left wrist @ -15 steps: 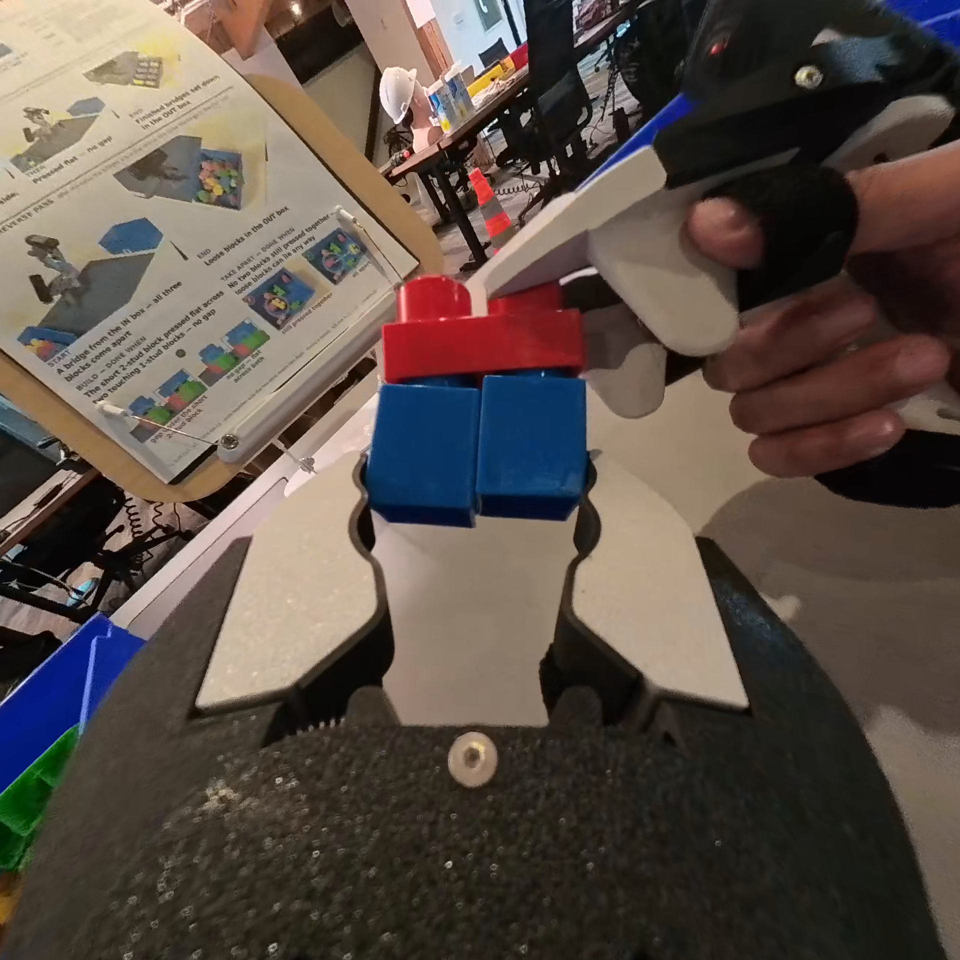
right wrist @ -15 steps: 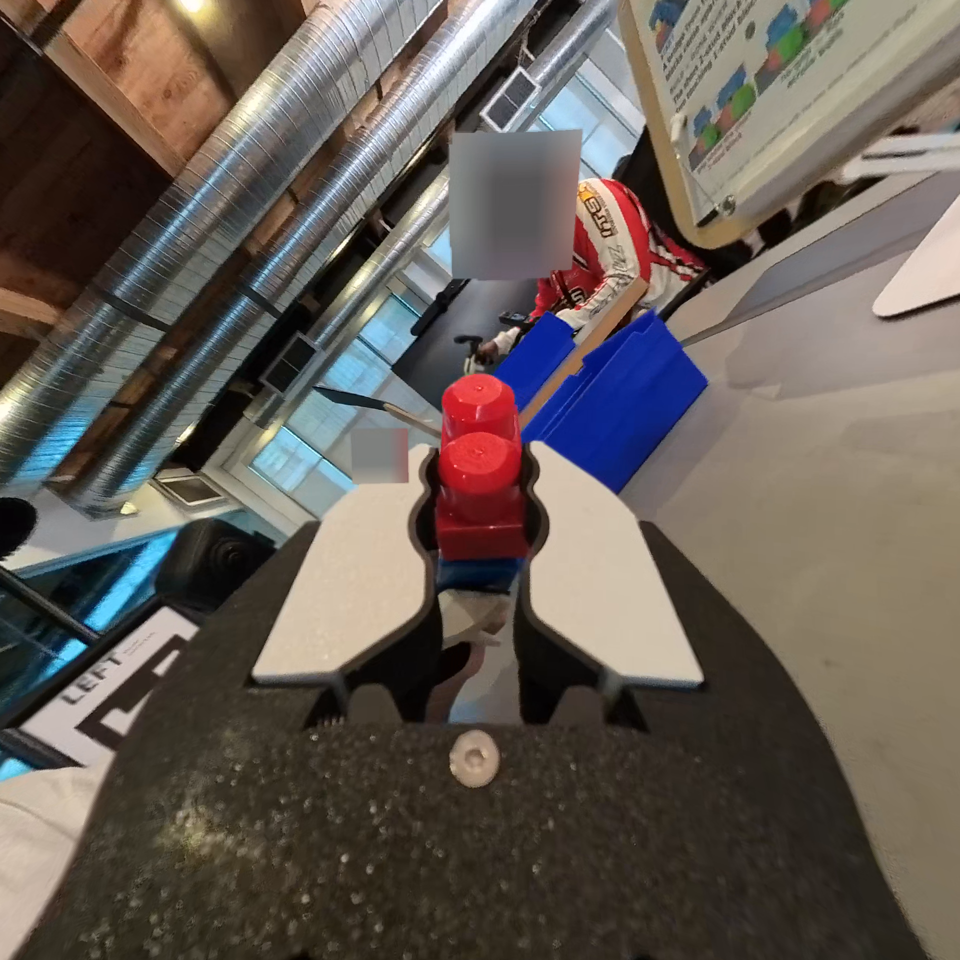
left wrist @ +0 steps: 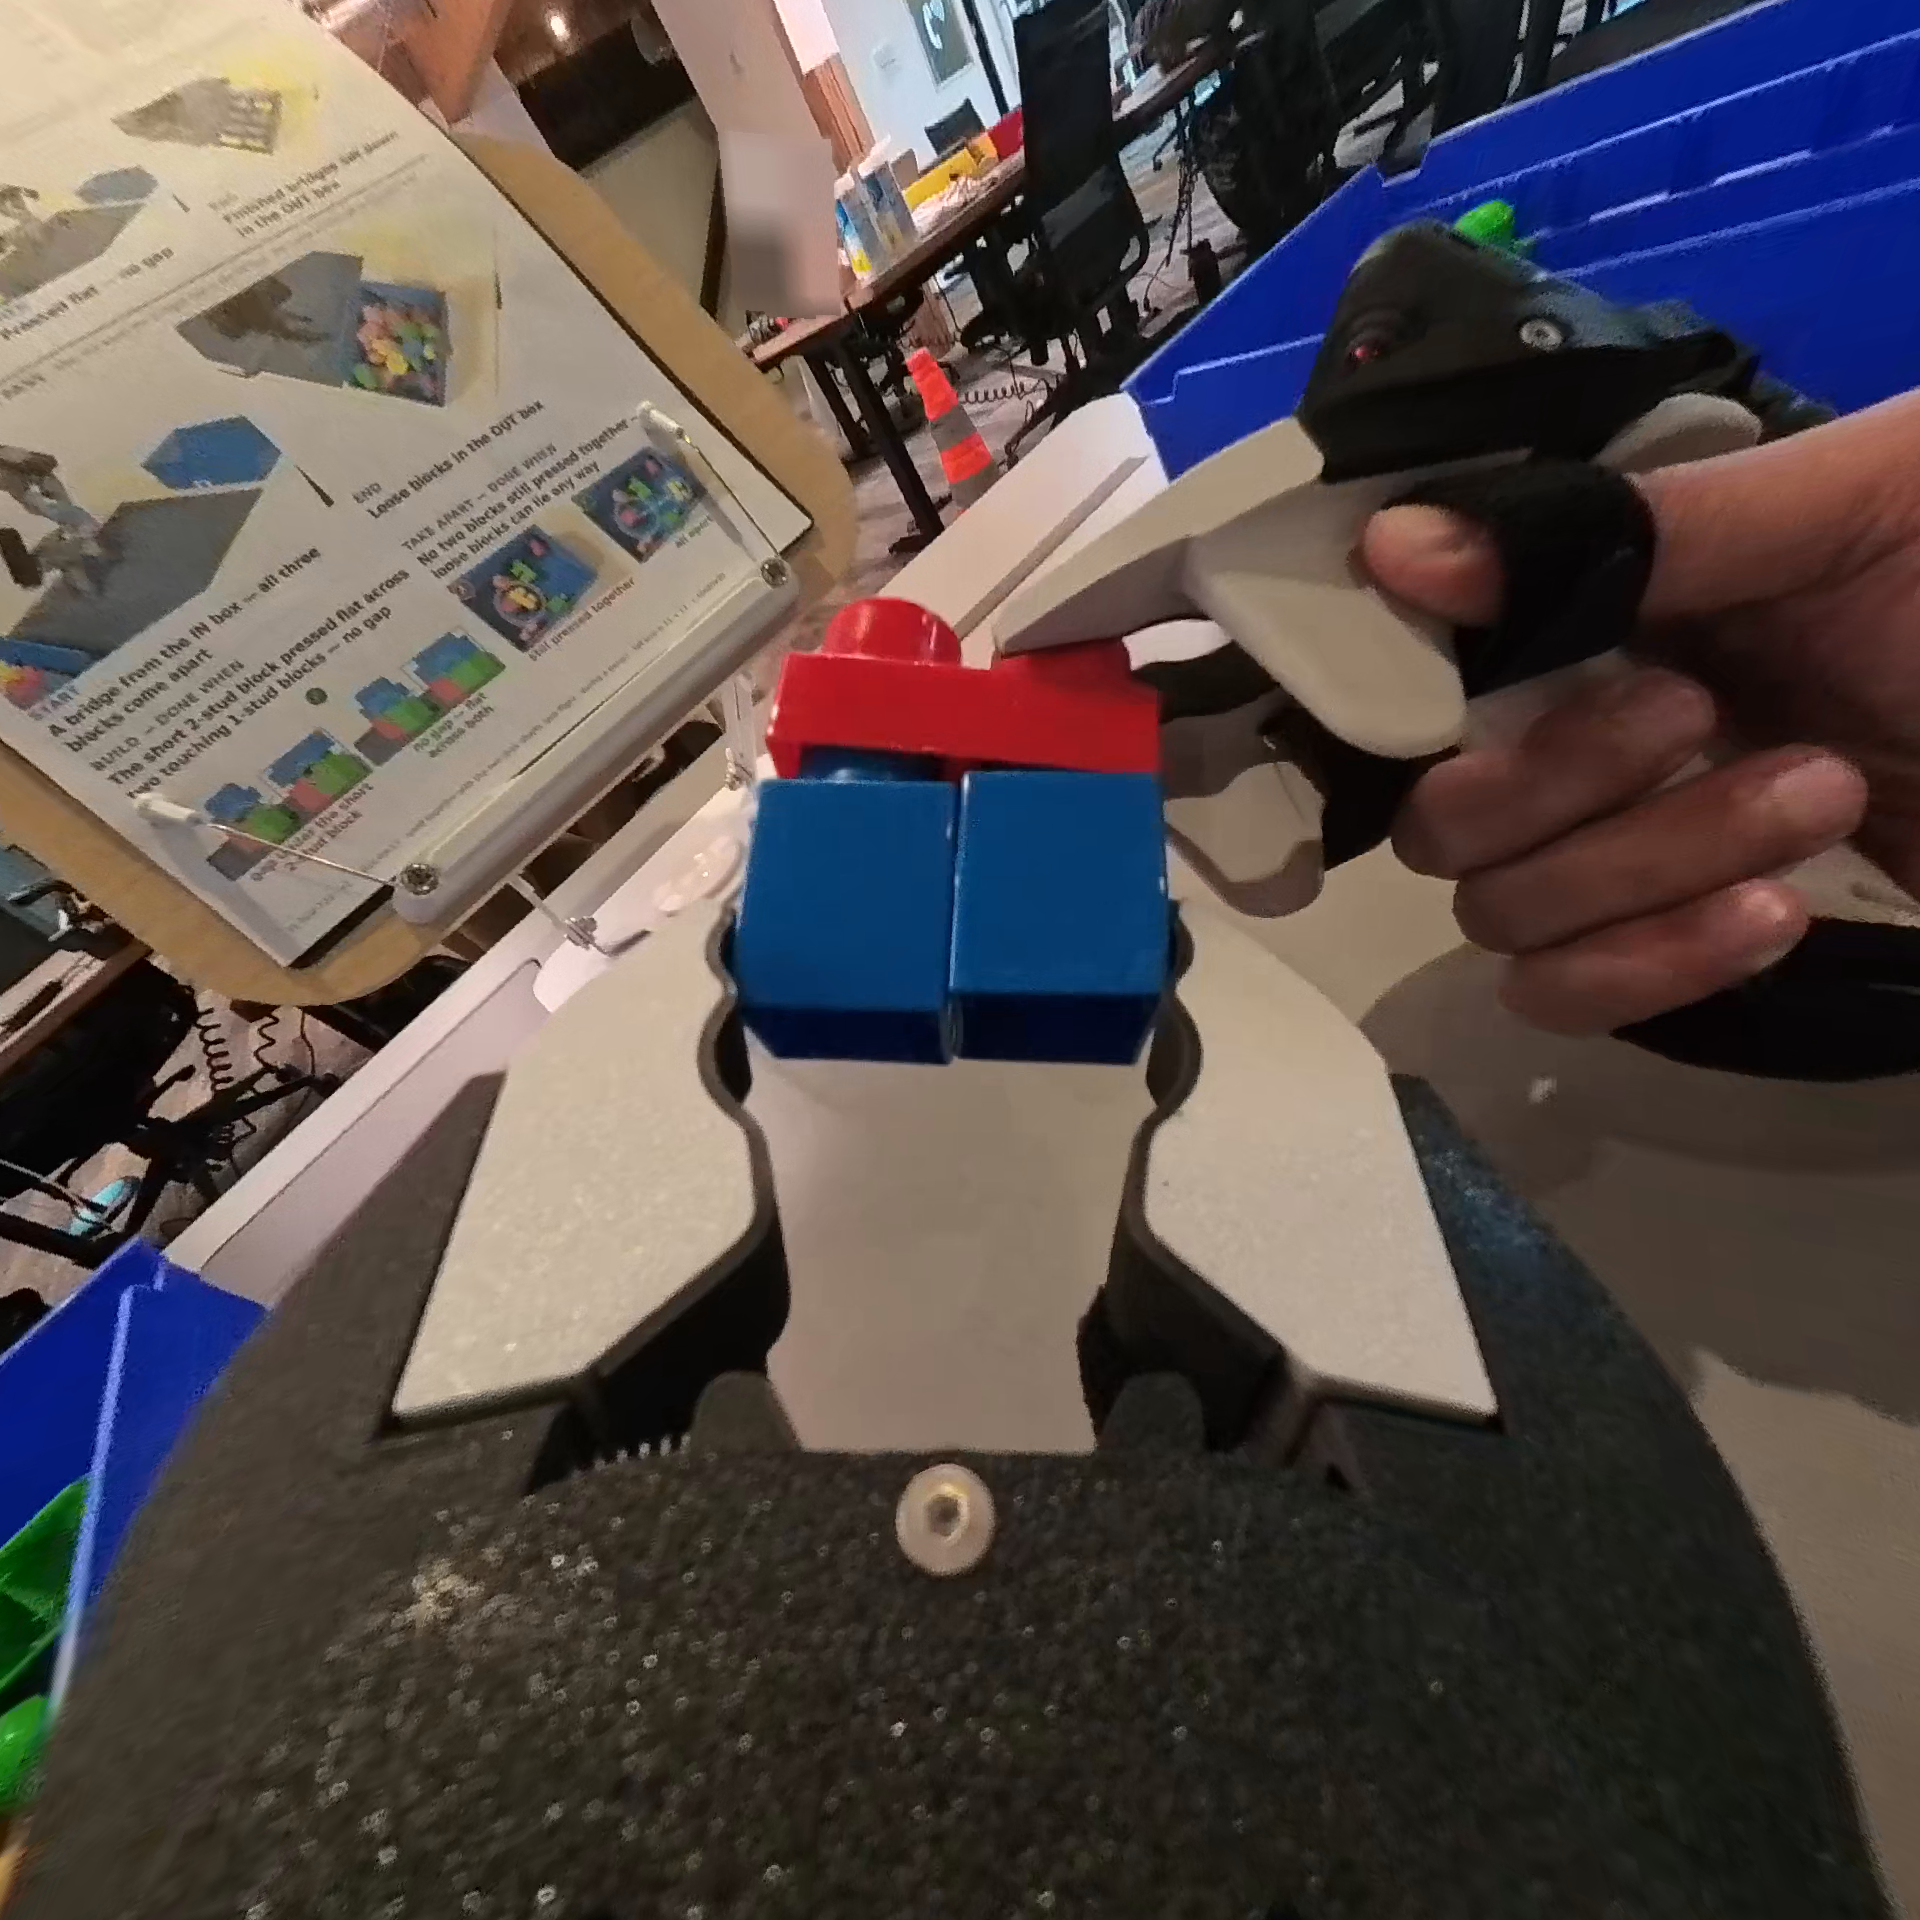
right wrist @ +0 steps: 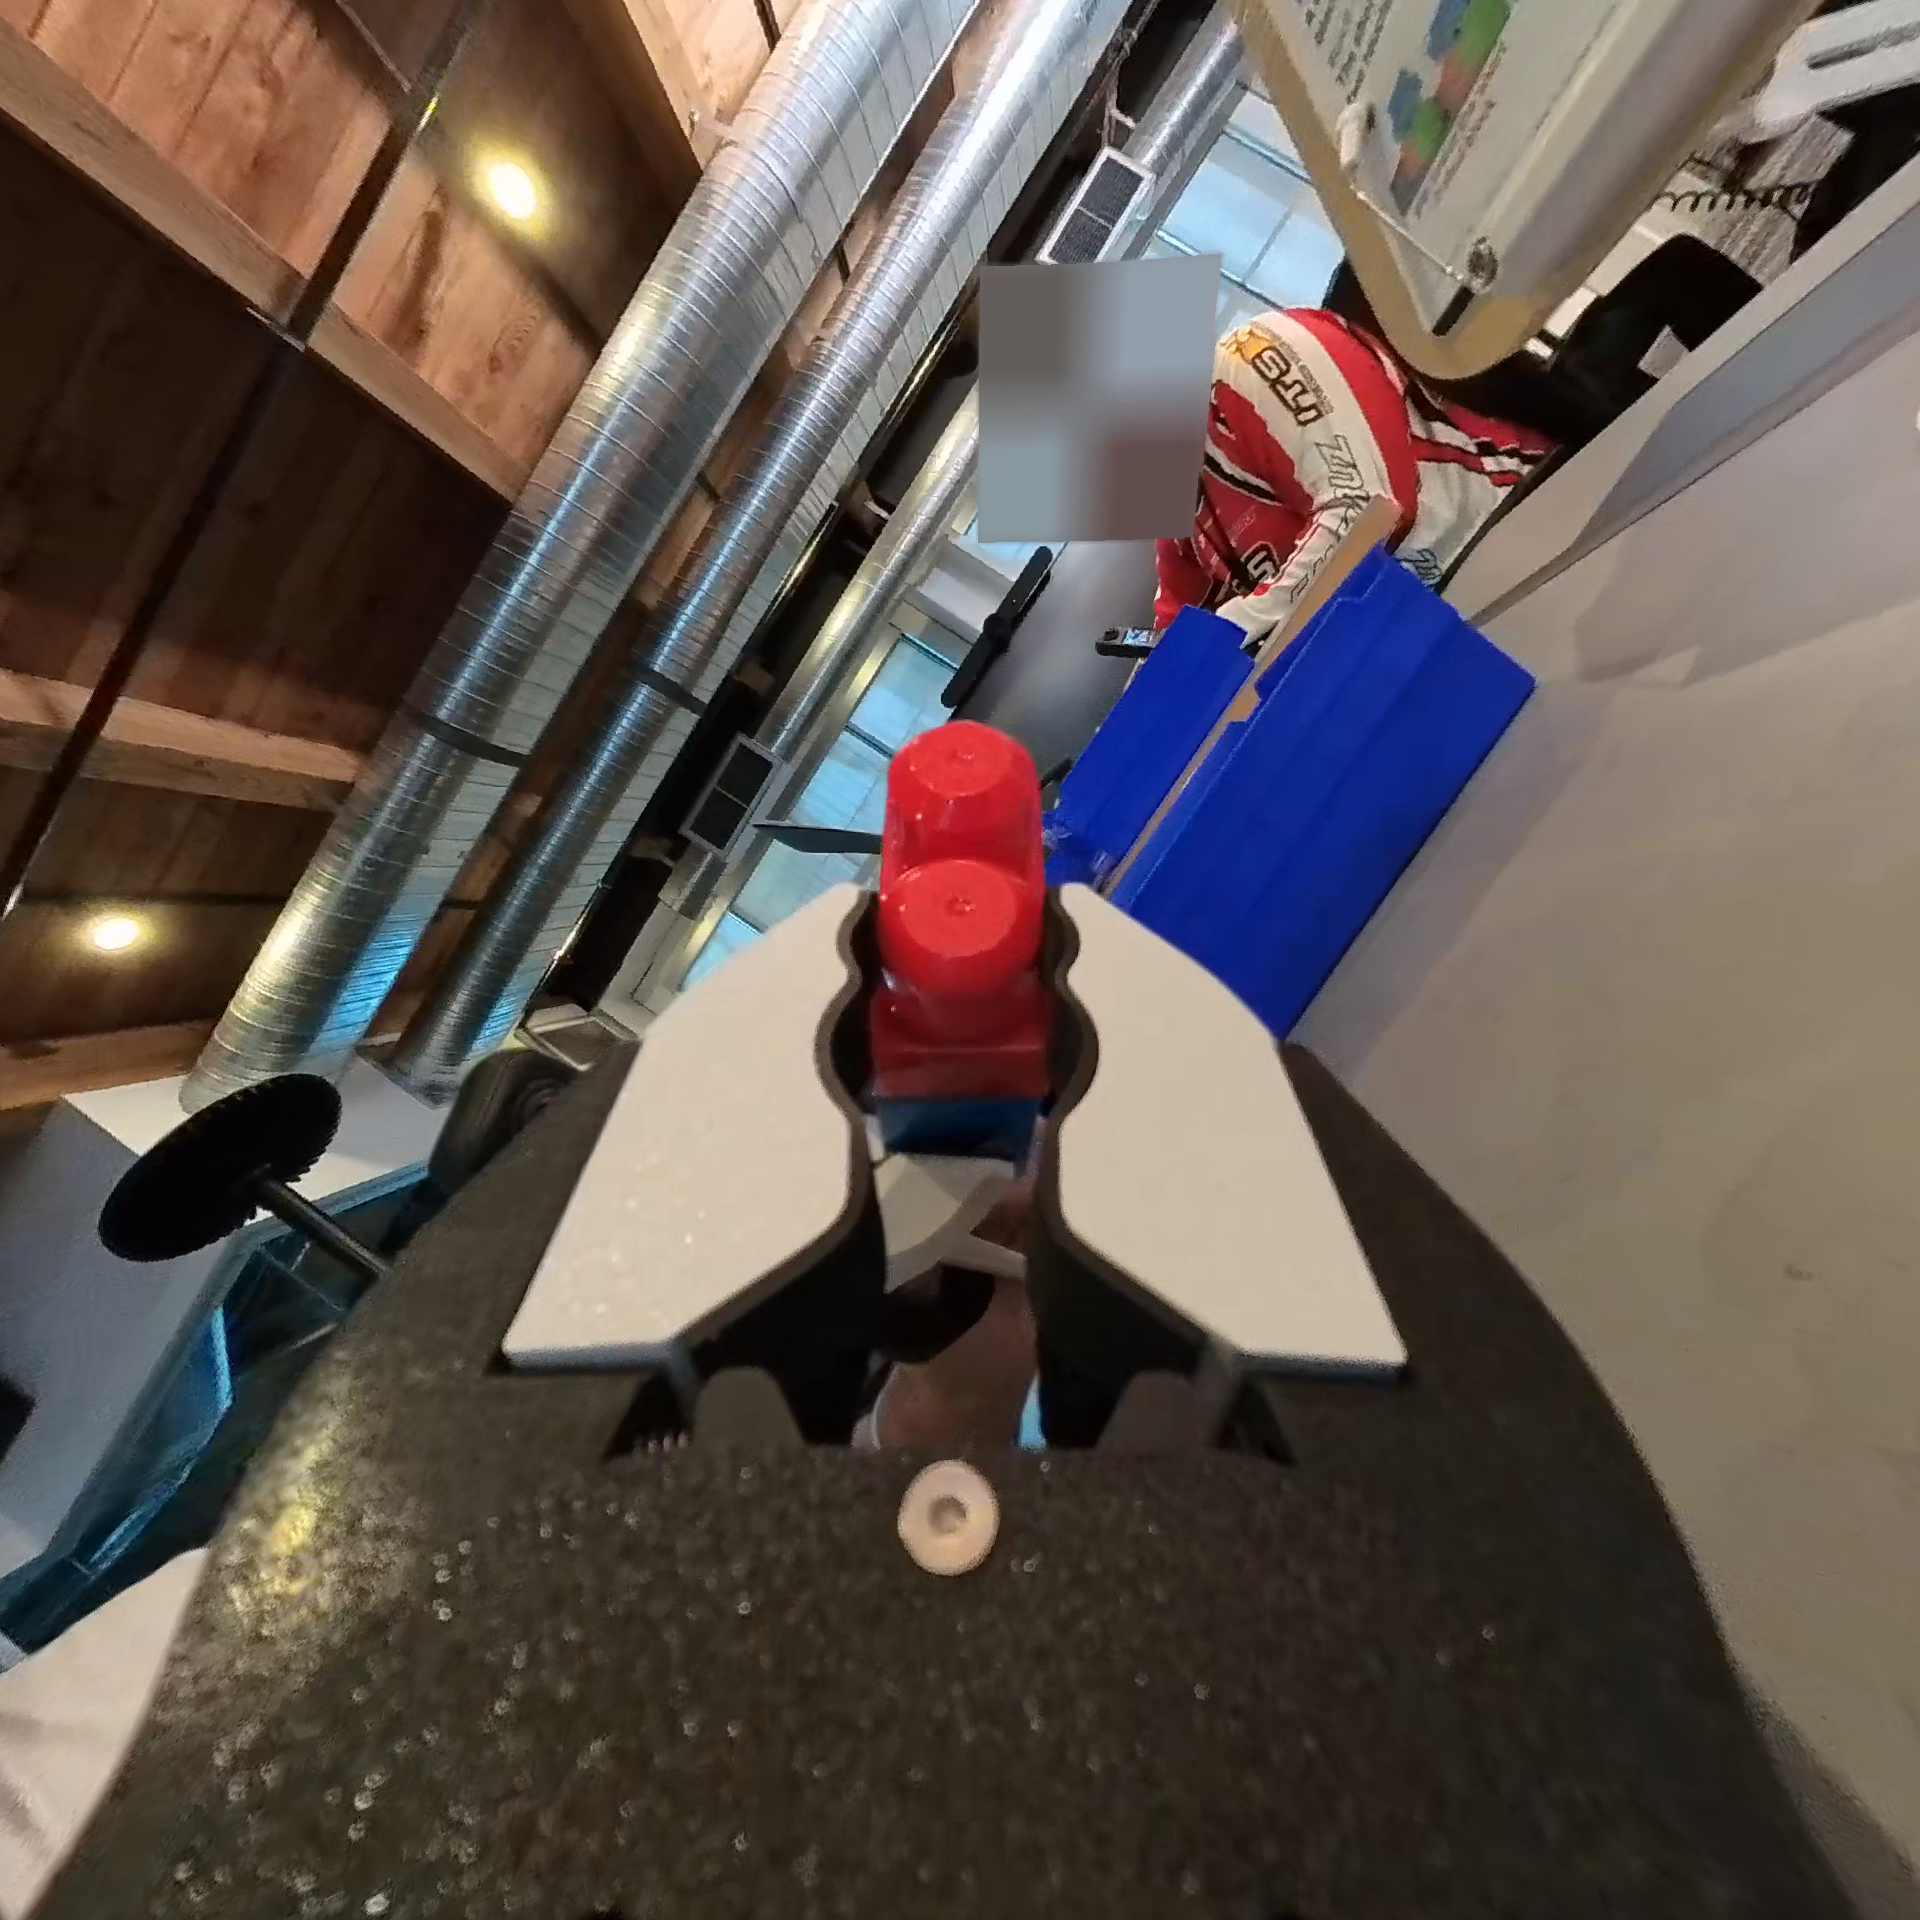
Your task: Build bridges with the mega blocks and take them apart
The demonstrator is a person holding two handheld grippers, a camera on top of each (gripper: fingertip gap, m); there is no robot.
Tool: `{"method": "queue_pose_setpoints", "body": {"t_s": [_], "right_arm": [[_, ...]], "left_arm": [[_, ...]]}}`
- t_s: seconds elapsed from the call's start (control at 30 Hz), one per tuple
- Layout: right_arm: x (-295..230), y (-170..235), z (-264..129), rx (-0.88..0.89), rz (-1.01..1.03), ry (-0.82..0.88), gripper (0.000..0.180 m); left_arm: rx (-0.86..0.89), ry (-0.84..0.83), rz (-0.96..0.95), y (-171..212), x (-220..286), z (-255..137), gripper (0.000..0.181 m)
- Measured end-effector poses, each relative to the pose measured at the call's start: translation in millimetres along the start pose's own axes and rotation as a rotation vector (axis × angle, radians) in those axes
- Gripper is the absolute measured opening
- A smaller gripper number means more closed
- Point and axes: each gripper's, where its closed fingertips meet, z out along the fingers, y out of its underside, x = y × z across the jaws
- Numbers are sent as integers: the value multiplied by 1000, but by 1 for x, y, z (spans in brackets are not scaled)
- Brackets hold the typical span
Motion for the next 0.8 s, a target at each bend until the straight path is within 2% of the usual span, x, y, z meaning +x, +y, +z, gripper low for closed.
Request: {"method": "queue_pose_setpoints", "body": {"t_s": [0.5,0.7,0.8], "right_arm": [[-2,19,-6,-329,-204,65,30],[-25,21,-5,-416,-230,-5,30],[-33,15,-7,-474,-285,-2,51]], "left_arm": [[-5,98,116,10,3,-4,75],[50,45,263,-8,0,-18,75],[58,61,335,-14,5,-29,75]]}}
